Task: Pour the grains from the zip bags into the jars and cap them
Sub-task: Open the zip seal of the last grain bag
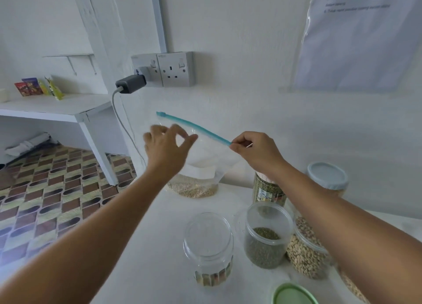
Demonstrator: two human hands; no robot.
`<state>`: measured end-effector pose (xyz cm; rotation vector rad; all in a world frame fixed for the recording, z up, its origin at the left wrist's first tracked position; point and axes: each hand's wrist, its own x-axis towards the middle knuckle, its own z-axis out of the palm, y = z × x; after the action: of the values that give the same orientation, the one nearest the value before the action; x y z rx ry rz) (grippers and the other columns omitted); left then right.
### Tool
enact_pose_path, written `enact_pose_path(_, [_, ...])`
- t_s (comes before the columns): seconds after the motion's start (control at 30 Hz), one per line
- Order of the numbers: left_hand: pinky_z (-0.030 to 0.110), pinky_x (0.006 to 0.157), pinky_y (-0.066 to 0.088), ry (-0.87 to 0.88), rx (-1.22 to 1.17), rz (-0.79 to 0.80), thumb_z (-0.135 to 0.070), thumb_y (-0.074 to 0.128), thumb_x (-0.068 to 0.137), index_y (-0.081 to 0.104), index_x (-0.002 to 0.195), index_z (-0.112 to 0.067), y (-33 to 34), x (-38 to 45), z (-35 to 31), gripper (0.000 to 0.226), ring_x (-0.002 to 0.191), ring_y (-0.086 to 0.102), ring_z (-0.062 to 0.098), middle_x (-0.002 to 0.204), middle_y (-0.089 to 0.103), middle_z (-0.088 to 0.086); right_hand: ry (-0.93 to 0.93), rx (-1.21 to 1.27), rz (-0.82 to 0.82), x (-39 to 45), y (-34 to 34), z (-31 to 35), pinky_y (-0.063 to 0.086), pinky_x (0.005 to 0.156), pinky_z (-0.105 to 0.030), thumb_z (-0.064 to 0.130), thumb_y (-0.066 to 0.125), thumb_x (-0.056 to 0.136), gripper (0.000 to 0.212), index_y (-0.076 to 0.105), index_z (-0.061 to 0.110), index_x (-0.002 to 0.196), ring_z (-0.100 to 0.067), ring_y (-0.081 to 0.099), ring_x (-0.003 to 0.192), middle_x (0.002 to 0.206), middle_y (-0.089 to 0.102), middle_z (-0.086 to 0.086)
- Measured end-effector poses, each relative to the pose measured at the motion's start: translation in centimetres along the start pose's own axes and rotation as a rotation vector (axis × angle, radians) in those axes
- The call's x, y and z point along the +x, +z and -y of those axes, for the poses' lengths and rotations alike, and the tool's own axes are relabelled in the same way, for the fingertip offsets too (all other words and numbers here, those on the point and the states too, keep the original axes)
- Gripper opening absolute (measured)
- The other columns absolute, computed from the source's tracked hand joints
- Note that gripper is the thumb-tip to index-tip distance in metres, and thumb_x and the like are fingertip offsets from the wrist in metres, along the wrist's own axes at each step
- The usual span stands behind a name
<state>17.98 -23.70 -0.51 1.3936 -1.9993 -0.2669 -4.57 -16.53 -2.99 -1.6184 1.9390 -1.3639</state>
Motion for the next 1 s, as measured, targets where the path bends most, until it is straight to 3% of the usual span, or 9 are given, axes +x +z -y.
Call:
enact_pose_path(0.07, [0.050, 0.113, 0.035, -0.189, -0.203, 0.147, -0.068, 0.057, 0.095, 0.076, 0.104, -0.024, 1.0, -1.2, -1.5, 0.048, 0.132, 0.040, 0.034, 0.121, 0.058, 0.006, 0.039, 0.107, 0.066, -0.3, 0.7, 0.9, 0.052, 0.071, -0.027, 0.027, 0.078, 0.092, 0.004, 0.078, 0.024, 0.088, -0.011, 0.065, 0.076, 0.081, 0.071, 0.008])
enact_pose_path(0.17, [0.042, 0.099, 0.039, -0.394, -0.522, 0.198, -0.068, 0.065, 0.090, 0.079, 0.090, -0.025, 1.3, -1.2, -2.9, 0.045, 0.119, 0.051, 0.027, 0.095, 0.061, -0.008, 0.074, 0.226, 0.176, -0.7, 1.6, 2.0, 0.050, 0.065, -0.022, 0.024, 0.080, 0.090, 0.007, 0.077, 0.019, 0.089, -0.006, 0.064, 0.067, 0.073, 0.068, 0.008])
enact_pose_path(0.27, [0.031, 0.083, 0.038, -0.459, -0.652, 0.148, -0.047, 0.075, 0.092, 0.080, 0.097, -0.017, 0.9, -1.3, -3.4, 0.030, 0.098, 0.054, 0.017, 0.088, 0.059, -0.010, 0.087, 0.293, 0.269, -1.2, 2.2, 2.6, 0.047, 0.063, -0.016, 0.023, 0.081, 0.089, 0.011, 0.077, 0.013, 0.092, -0.003, 0.060, 0.061, 0.066, 0.065, 0.010])
enact_pose_path(0.37, [0.022, 0.067, 0.036, -0.478, -0.727, 0.142, -0.029, 0.077, 0.095, 0.077, 0.108, -0.008, 0.1, -1.9, -3.3, 0.025, 0.078, 0.047, 0.005, 0.088, 0.060, -0.004, 0.100, 0.306, 0.324, -1.3, 2.1, 3.5, 0.052, 0.068, -0.016, 0.029, 0.081, 0.090, 0.017, 0.077, 0.013, 0.092, -0.003, 0.062, 0.065, 0.076, 0.070, 0.006])
enact_pose_path(0.47, [0.033, 0.087, 0.038, -0.490, -0.743, 0.123, -0.034, 0.079, 0.091, 0.075, 0.106, -0.009, -1.0, -2.4, -2.4, 0.029, 0.083, 0.048, 0.007, 0.094, 0.062, -0.003, 0.120, 0.285, 0.366, -1.0, 2.3, 5.0, 0.057, 0.084, -0.030, 0.045, 0.078, 0.090, 0.028, 0.075, 0.021, 0.103, -0.012, 0.072, 0.076, 0.097, 0.076, 0.002])
enact_pose_path(0.63, [0.043, 0.096, 0.037, -0.488, -0.808, 0.138, -0.039, 0.079, 0.090, 0.072, 0.090, -0.013, -2.3, -2.8, -0.7, 0.026, 0.101, 0.051, 0.021, 0.093, 0.063, -0.001, 0.061, 0.122, 0.423, -1.0, 4.0, 7.5, 0.057, 0.087, -0.033, 0.042, 0.085, 0.083, 0.037, 0.067, 0.026, 0.111, -0.014, 0.075, 0.085, 0.096, 0.077, 0.003])
enact_pose_path(0.77, [0.043, 0.101, 0.045, -0.452, -0.895, 0.173, -0.042, 0.073, 0.095, 0.071, 0.087, -0.017, -2.9, -2.8, 1.0, 0.027, 0.098, 0.055, 0.022, 0.094, 0.064, 0.001, 0.058, 0.121, 0.366, -1.2, 5.8, 8.6, 0.060, 0.084, -0.037, 0.021, 0.078, 0.091, 0.027, 0.058, 0.023, 0.110, -0.018, 0.076, 0.083, 0.098, 0.076, -0.004])
enact_pose_path(0.87, [0.042, 0.107, 0.050, -0.418, -0.964, 0.184, -0.033, 0.065, 0.103, 0.064, 0.089, -0.015, -3.5, -2.5, 2.1, 0.023, 0.103, 0.060, 0.022, 0.105, 0.067, 0.006, 0.008, 0.019, 0.307, -1.5, 6.5, 9.4, 0.059, 0.076, -0.037, 0.012, 0.066, 0.094, 0.025, 0.050, 0.025, 0.108, -0.020, 0.073, 0.078, 0.091, 0.071, -0.004])
enact_pose_path(1.0, [0.044, 0.106, 0.052, -0.369, -0.940, 0.134, -0.023, 0.060, 0.105, 0.055, 0.086, -0.015, -4.6, -2.2, 3.5, 0.022, 0.097, 0.057, 0.025, 0.103, 0.061, 0.015, -0.087, -0.218, 0.279, -1.5, 6.4, 10.7, 0.054, 0.065, -0.033, 0.008, 0.051, 0.096, 0.027, 0.065, 0.031, 0.104, -0.013, 0.064, 0.069, 0.098, 0.063, 0.003])
